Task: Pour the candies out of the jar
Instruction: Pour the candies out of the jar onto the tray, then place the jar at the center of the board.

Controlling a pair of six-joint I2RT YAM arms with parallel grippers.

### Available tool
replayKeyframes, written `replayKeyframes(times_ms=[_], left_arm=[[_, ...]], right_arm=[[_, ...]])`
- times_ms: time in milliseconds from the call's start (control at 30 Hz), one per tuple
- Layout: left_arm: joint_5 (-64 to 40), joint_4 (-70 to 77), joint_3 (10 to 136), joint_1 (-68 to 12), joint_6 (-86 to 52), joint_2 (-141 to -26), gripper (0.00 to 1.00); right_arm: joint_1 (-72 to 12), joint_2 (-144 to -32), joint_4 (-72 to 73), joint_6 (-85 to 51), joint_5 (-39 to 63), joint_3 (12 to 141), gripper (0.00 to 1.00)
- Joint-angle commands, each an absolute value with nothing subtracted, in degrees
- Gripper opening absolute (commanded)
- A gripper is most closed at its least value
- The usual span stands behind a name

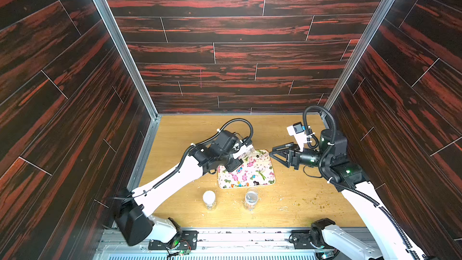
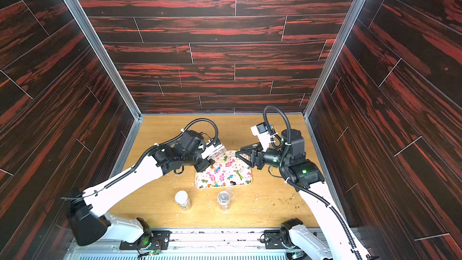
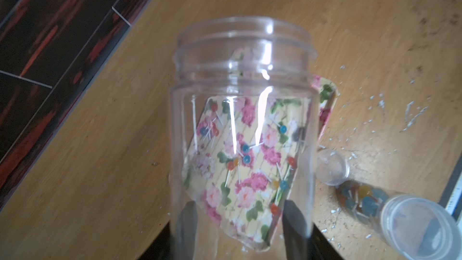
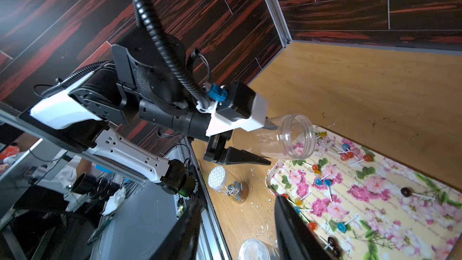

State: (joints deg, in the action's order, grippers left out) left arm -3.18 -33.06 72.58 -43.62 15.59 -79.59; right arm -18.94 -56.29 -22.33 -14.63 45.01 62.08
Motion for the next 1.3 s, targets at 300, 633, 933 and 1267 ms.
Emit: replayKeyframes(times_ms=[300,633,933,1267], left_arm=[[-18.8,-22.5,69.2,-43.7,14.4,-73.6,0.52],[-25.9,-22.3,70.9,-43.7,14.6,-76.0,0.52],[-28.0,-25.1,72.7,-43.7,16.1,-77.2,0.53],[-26.8,-25.2,72.3,-43.7,16.7,-76.6,0.55]], right_arm=[[-17.7,-68.2,-33.0,-5.5,59.3,74.3,0.45],[-20.0,-70.1,-38.9,-1.1,55.1,74.7,0.43],[-23.7,-73.2,-43.2,1.6,52.1,77.7,0.35],[-24.9,-73.3,-44.3,2.3,52.7,77.3,0.14]])
